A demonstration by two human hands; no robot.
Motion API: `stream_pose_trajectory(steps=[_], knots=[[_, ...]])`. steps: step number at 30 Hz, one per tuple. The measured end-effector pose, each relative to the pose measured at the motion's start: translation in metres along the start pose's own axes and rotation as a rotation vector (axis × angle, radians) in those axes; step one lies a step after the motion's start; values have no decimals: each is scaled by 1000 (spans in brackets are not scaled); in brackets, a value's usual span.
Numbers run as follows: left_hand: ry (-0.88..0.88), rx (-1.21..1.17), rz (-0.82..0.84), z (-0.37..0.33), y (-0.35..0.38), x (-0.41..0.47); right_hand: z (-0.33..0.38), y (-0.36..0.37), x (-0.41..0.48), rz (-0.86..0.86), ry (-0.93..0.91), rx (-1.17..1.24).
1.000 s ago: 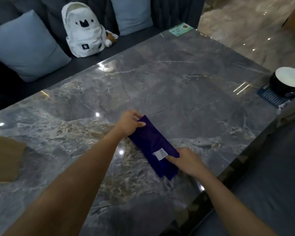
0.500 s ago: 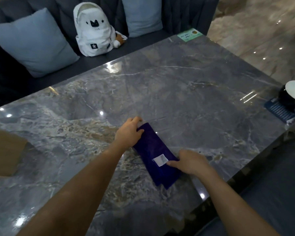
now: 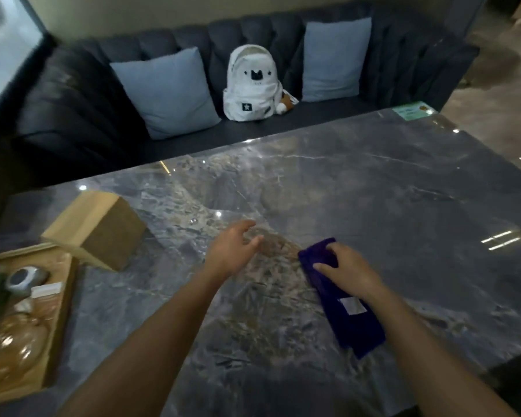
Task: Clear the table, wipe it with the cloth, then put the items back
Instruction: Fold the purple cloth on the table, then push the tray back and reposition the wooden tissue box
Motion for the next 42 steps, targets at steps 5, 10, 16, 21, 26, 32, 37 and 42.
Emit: stream_pose_trajectory(steps=[5, 10, 16, 21, 26, 32, 37, 42], knots=[[-94, -53, -127, 56, -69, -23, 73, 25, 11, 7, -101, -16], [-147, -85, -319, 110, -141, -56, 159, 54, 25, 58, -209, -39], [-212, -133, -439, 164, -214, -91, 261, 87, 37, 20, -337, -59], [-230, -139, -572, 202, -267, -126, 347, 94, 40, -99, -416, -21], [-341, -228, -689, 251, -301, -163, 432, 113, 47, -135, -569, -165], [-501, -352, -865, 293, -309, -218, 517, 169, 37, -79, -748, -286], [-549, -397, -858, 300, -281, -250, 557, 230, 31, 74, -842, -404], [-540, -362, -1034, 298, -264, -291, 560, 274, 41, 153, -859, -506]])
Point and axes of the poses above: each hand's wrist, its own x-axis towards the middle knuckle, its own y-axis out of the palm, z = x × y, the point moved 8 cm from there along x, towards the middle knuckle
